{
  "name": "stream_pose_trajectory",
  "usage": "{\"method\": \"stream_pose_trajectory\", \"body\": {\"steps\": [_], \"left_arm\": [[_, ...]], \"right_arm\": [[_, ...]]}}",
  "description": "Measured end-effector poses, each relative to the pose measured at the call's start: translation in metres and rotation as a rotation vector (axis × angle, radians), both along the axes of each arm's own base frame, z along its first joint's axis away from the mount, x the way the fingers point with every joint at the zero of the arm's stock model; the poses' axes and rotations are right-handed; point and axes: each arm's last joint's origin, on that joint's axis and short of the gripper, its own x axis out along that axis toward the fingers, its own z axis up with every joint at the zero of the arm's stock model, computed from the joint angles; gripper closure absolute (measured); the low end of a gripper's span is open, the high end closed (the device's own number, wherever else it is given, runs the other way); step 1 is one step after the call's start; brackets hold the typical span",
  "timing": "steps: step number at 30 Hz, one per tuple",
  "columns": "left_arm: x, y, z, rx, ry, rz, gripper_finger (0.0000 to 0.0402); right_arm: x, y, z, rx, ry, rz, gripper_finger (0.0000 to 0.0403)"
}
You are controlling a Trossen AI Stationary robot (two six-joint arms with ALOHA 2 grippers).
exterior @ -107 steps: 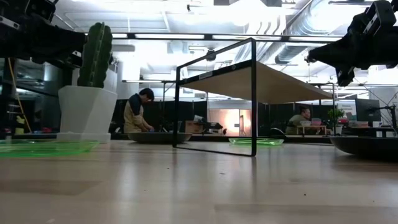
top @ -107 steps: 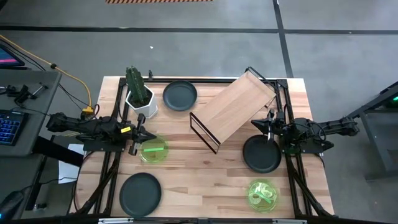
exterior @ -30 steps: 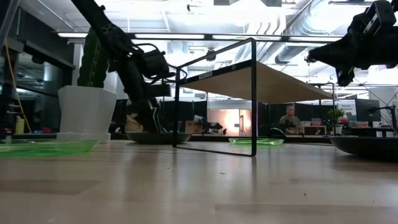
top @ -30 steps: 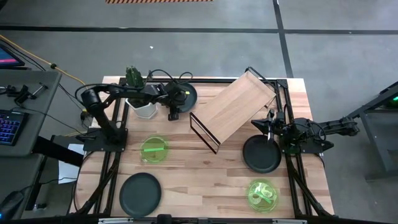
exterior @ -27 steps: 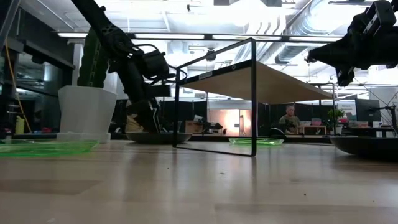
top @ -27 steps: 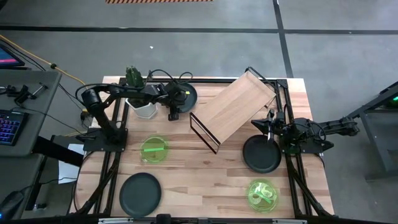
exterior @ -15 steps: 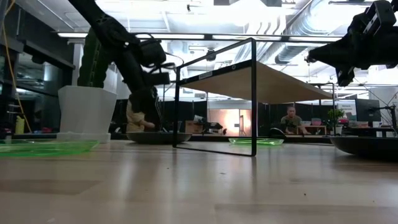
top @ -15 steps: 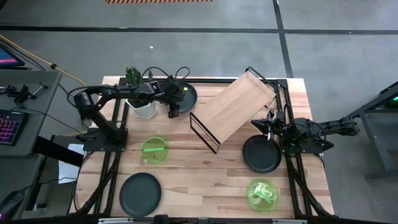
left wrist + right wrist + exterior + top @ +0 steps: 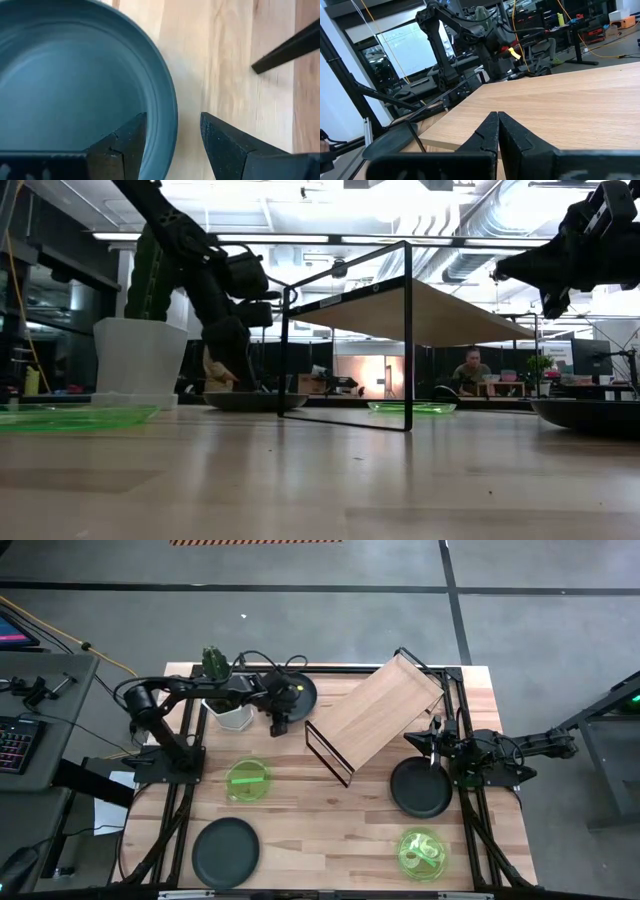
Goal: Place and stack plates onto a shelf
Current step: Put the top black plate on the shelf
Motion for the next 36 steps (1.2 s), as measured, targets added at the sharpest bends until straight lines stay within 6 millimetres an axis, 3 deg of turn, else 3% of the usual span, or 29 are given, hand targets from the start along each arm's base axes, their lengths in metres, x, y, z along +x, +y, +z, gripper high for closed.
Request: {"method": "stream_pose_trajectory", "body": {"steps": [17,24,28,34,36], "left_arm": [[0.005,0.002,-0.019,-0.013,0.05,0.021,0.0225],[0.007,0.0,-0.022,0.06,0.096,0.046,0.0233],[0.006,0.0,-0.022,0.072,0.113,0.055,0.0269],[0.008,-0.004,-0.02,0.148,0.145,0.054,0.0378],[0.01,-0.007,-0.017,0.182,0.146,0.048,0.039]], "right_arm": [[0.0,0.0,0.0,0.0,0.0,0.0,0.0402],[0.0,0.0,0.0,0.0,0.0,0.0,0.0402],[0.0,0.0,0.0,0.0,0.0,0.0,0.0402],[0.0,0.0,0.0,0.0,0.0,0.0,0.0402],[0.0,0.0,0.0,0.0,0.0,0.0,0.0402]]}}
